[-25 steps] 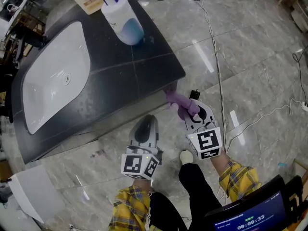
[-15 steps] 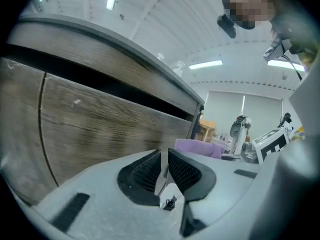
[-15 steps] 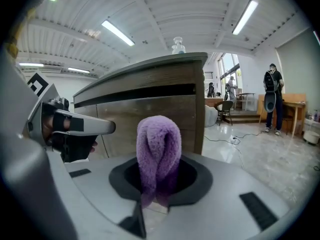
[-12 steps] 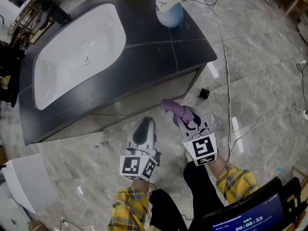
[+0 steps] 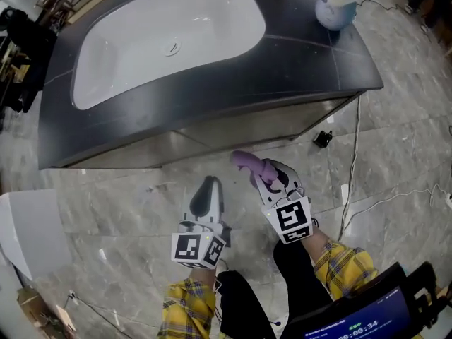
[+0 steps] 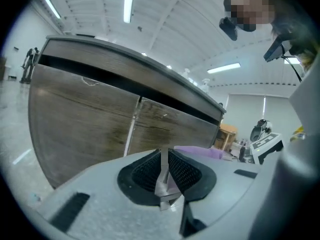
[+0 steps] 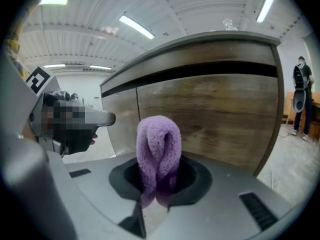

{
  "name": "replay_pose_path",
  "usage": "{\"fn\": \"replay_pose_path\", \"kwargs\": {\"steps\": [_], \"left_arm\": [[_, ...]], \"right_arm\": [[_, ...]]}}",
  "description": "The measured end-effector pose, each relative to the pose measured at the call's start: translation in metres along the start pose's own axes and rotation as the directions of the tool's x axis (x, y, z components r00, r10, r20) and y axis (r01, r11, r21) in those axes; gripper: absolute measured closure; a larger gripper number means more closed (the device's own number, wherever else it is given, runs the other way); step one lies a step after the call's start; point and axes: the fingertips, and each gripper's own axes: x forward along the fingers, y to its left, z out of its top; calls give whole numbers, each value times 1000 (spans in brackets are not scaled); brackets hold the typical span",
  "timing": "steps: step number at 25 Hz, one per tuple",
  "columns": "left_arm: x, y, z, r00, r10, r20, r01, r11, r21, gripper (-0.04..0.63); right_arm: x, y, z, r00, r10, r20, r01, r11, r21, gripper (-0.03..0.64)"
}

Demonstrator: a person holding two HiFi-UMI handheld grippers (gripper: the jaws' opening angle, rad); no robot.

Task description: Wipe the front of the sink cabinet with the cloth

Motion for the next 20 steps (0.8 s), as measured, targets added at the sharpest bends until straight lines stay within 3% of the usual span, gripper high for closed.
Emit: {"fn": "replay_pose_path", "kwargs": {"steps": [11, 20], "left_arm": [[-32, 68, -29, 992, 127, 12, -127, 991, -30, 557], [-24, 89, -55, 990, 143, 9, -143, 989, -34, 555]], "right_arm": [[66, 52, -28, 993, 114, -33, -115, 992, -42, 549], [115, 54, -45, 995, 99, -20, -100, 993, -67, 549]]}}
